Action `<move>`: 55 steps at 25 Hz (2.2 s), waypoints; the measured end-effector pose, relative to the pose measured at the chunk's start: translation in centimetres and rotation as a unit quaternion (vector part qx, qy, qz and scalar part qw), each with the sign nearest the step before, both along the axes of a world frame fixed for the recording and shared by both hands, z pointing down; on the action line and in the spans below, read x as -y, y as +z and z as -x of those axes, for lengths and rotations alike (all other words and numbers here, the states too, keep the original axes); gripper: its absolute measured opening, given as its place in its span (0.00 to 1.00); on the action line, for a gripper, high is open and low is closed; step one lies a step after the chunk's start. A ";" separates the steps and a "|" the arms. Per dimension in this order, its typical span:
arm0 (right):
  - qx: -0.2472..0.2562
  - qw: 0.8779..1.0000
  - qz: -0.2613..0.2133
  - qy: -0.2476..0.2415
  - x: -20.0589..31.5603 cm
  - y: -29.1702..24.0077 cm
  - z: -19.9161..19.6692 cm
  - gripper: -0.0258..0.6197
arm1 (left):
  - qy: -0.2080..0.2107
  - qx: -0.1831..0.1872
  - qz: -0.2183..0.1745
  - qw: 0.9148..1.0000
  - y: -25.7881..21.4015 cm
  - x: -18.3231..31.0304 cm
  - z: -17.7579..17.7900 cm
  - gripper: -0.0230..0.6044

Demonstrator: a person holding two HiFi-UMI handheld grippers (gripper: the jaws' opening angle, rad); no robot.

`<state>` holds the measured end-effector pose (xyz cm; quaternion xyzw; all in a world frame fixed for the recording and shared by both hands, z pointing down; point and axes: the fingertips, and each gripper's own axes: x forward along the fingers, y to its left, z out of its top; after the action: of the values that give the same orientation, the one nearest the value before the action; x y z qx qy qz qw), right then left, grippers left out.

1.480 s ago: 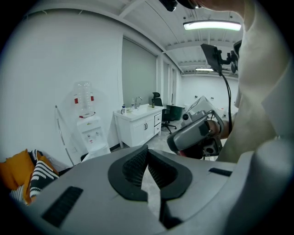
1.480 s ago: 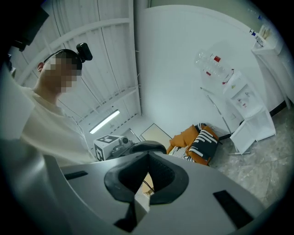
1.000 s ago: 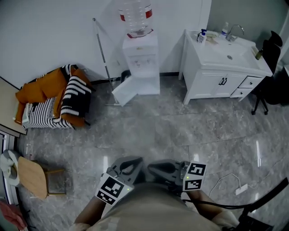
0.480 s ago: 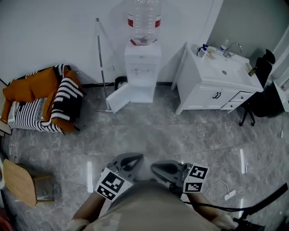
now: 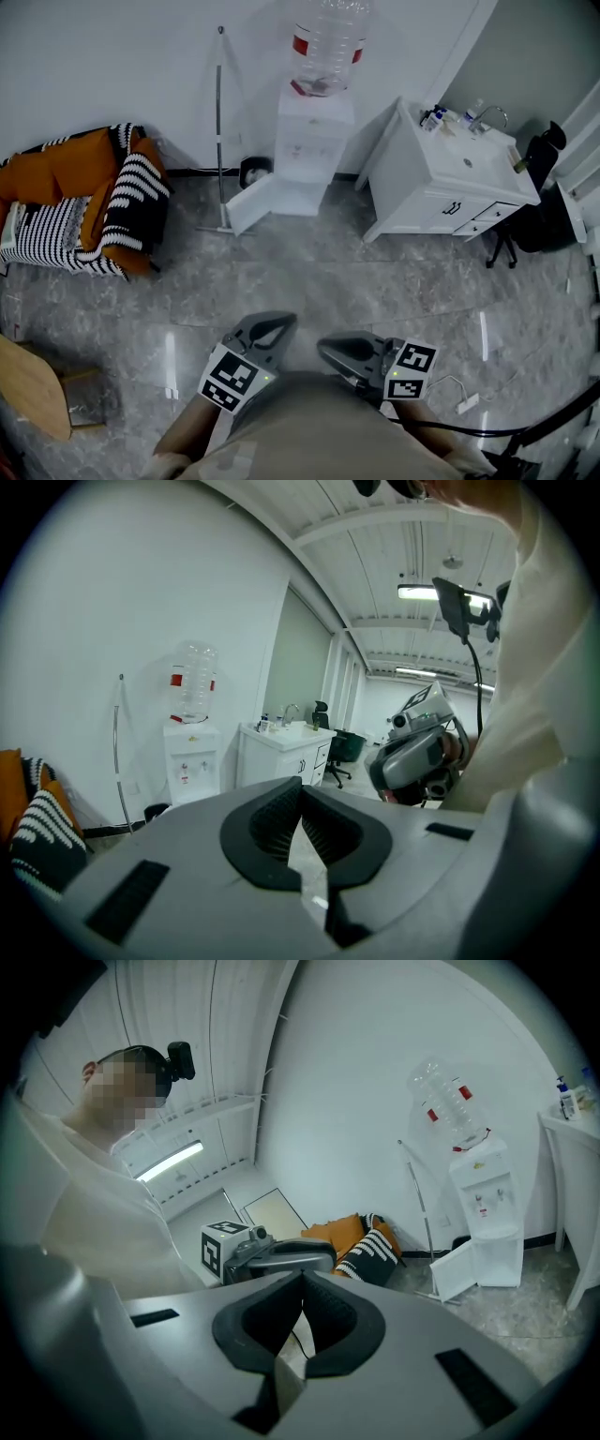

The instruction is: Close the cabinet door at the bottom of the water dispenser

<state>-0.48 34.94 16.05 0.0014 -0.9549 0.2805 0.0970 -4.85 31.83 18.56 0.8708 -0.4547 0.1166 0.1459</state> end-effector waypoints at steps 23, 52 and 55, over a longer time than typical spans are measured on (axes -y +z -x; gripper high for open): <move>-0.030 0.997 0.002 -0.070 2.4 1.5 12.1 0.06 | -0.091 -0.019 0.011 0.996 0.9 0.5 11.8 0.02; 0.077 0.994 0.079 0.023 23.3 0.7 -1.0 0.06 | -0.020 0.122 0.045 0.991 -1.2 19.1 -3.3 0.02; 0.066 0.992 0.103 0.002 24.7 1.6 -2.3 0.06 | -0.037 0.133 0.049 0.989 -1.3 21.0 -4.7 0.02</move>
<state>1.79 10.23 17.64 -0.0248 -0.9252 0.3774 0.0328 -0.17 10.87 17.22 0.8220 -0.4957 0.2480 0.1312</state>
